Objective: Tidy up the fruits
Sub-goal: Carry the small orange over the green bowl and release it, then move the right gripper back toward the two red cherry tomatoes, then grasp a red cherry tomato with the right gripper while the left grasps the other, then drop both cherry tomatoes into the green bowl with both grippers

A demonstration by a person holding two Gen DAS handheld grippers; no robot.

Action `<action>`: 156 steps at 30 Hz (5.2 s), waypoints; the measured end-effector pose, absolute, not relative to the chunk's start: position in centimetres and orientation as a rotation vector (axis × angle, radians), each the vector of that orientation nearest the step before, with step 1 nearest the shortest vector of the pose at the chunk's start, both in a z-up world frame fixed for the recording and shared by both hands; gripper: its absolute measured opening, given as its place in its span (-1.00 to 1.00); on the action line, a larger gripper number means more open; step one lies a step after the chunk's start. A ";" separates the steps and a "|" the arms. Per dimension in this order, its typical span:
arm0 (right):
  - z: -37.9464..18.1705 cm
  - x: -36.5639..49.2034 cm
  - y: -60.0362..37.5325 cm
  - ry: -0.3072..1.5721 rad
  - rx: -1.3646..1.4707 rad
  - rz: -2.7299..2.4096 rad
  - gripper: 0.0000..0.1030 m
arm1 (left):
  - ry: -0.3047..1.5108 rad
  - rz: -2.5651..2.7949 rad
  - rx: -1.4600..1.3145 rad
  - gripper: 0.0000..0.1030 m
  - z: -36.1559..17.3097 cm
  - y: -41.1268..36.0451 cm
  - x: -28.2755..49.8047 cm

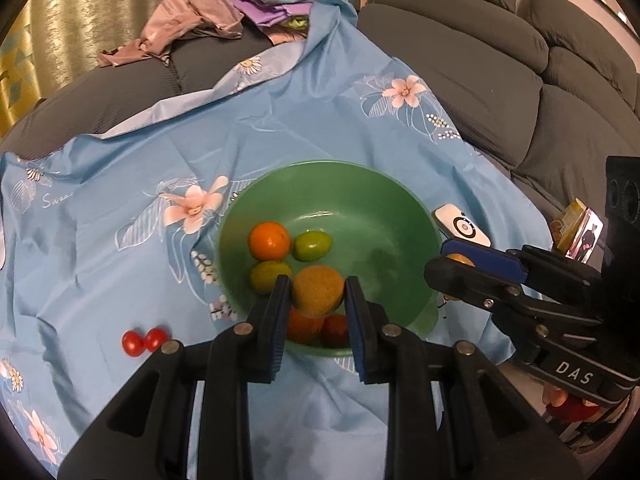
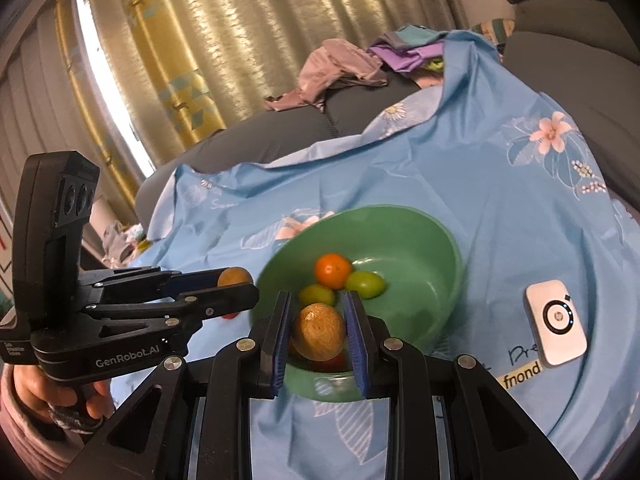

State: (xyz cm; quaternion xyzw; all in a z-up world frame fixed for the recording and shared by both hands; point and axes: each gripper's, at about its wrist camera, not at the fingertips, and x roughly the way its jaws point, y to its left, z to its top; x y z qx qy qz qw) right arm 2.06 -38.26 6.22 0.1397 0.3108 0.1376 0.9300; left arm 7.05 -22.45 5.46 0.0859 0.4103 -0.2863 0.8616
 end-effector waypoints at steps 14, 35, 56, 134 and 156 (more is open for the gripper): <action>3.9 4.0 -40.8 0.677 0.335 0.264 -0.45 | 0.936 -0.590 0.229 -0.48 2.2 -25.1 9.5; 2.4 5.2 -40.3 0.735 0.305 0.254 -0.45 | 0.999 -0.542 0.258 -0.48 -0.7 -25.3 11.0; 4.4 3.5 -38.4 0.741 0.246 0.204 -0.28 | 0.928 -0.440 0.184 0.64 2.4 -19.8 8.5; -1.9 11.5 -17.9 0.978 -0.117 0.533 -0.39 | 1.031 -0.391 -0.028 0.12 -4.7 -4.3 14.7; 3.4 7.3 -22.7 0.798 0.008 0.537 -0.39 | 0.954 -0.399 0.020 -0.48 -0.3 -7.2 12.1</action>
